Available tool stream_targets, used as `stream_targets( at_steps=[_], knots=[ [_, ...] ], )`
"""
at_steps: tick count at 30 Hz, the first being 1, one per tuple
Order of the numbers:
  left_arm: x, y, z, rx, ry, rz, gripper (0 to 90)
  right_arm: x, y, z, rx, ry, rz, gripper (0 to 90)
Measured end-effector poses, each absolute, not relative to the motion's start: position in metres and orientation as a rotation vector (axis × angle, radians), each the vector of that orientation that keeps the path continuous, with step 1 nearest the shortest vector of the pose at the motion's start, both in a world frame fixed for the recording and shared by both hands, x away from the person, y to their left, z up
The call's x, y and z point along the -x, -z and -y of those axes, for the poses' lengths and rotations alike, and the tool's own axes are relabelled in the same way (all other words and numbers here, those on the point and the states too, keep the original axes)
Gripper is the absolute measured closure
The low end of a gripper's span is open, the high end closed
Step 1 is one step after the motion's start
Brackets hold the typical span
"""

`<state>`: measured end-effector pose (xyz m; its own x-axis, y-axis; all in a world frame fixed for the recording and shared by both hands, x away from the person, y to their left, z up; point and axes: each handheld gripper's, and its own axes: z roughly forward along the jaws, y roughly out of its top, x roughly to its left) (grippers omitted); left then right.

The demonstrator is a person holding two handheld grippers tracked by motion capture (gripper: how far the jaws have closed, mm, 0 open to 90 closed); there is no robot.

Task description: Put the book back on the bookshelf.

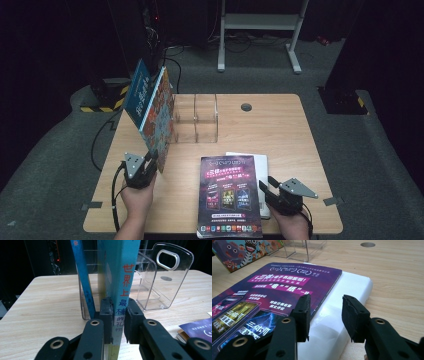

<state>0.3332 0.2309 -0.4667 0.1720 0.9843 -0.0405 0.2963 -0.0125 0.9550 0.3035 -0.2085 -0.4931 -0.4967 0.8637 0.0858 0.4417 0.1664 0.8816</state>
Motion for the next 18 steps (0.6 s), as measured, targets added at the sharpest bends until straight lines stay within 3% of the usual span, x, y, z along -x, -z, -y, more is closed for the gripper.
stream_targets(
  at_steps=[18],
  knots=[
    [-0.3304, 0.4705, -0.2329, -1.487, -0.88, -1.301, 74.3, -0.3036, 0.4936, 0.2082, -1.233, -1.285, -2.012, 58.5]
  ],
)
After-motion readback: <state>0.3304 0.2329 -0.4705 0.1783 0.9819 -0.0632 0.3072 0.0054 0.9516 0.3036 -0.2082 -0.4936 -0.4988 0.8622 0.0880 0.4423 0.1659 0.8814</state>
